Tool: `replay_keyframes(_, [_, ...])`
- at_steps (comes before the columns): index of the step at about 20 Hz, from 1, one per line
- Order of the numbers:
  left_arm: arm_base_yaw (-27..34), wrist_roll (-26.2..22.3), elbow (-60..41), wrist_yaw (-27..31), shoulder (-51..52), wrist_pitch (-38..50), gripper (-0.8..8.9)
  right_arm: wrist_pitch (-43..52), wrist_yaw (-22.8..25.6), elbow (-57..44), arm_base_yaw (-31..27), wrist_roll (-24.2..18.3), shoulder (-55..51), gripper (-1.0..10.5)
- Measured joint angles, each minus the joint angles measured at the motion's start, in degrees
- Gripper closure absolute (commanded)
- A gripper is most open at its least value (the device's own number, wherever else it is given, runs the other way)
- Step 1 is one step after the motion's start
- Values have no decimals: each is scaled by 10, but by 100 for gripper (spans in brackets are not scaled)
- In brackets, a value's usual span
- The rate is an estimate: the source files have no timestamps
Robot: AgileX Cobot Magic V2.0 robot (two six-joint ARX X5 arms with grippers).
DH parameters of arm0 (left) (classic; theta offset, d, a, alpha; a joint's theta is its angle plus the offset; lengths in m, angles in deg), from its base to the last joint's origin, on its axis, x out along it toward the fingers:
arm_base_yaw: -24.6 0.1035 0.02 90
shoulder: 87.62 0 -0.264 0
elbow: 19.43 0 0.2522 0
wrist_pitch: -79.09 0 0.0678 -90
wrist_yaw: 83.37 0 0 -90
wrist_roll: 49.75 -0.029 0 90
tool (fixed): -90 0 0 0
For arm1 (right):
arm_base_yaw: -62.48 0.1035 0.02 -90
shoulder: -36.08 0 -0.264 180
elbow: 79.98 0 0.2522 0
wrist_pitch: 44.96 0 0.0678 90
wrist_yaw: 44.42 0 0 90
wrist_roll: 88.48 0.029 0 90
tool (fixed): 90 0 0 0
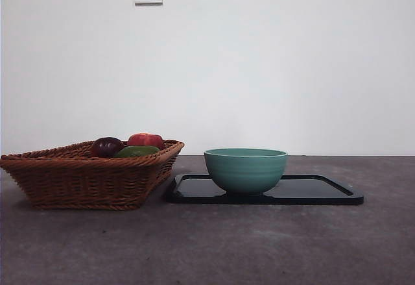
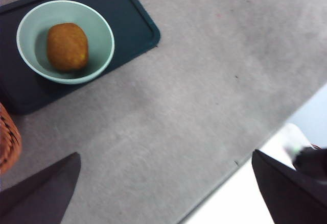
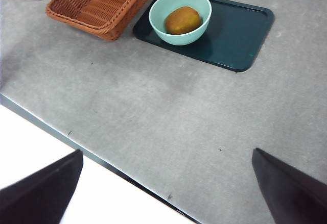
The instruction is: Pick up the wifruite, put it on the bowl, pick up the plate, put it on desk
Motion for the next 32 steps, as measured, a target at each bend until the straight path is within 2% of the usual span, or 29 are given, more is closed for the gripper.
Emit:
replay_keyframes(8, [89,-35,131,0,-152,-55,222,0,-10,0,0,-3,0,362])
replay_keyframes(12, [125,-72,212,0,-236,-62,223,0,-24,0,0,-3,0,362])
replay_keyframes(17, [133,-130,324,0,-349,-69,223,0,-25,0,0,-3,0,362])
replay_keyframes(26, [134,-176,344,0,-469,-53,226,0,-25,0,0,-3,0,362])
replay_keyframes(29, [134,-178,344,0,-477,-48,293,0,-25,0,0,-3,0,362])
replay_keyframes(32, [134,-179,345,0,-487,-44,293,0,-25,0,0,-3,0,362])
